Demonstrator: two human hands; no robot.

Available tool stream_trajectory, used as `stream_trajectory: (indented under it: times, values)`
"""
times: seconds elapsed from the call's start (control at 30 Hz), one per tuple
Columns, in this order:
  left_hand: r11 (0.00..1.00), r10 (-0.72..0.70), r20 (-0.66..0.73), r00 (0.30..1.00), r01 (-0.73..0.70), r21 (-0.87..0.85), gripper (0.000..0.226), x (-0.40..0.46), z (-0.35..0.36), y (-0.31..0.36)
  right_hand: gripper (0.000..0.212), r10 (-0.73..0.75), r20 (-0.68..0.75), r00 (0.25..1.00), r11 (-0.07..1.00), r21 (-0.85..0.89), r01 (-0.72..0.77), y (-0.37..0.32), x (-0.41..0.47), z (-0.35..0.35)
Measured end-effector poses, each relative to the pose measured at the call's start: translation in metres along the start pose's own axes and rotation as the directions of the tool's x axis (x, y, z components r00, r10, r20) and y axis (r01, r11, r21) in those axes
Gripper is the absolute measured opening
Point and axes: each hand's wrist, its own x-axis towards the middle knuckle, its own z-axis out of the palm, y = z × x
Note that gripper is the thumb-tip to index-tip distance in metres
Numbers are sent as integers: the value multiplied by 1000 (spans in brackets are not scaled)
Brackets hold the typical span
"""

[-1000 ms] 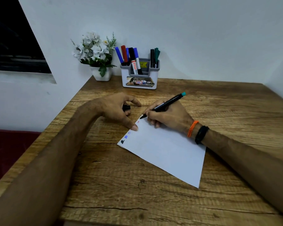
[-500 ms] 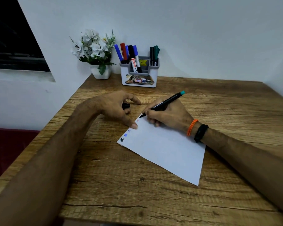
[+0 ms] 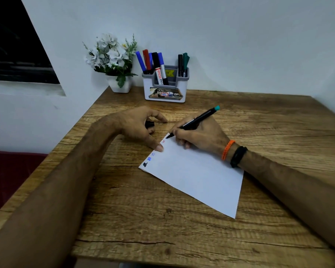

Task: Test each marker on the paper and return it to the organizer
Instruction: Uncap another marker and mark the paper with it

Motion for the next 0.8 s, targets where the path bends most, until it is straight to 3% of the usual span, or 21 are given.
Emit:
stream_trajectory:
  times: [0.8]
  values:
    - [1000, 6, 18, 1000, -6, 2, 84, -2, 0, 2, 7, -11, -36, 999, 1000, -8, 11, 2, 0, -1]
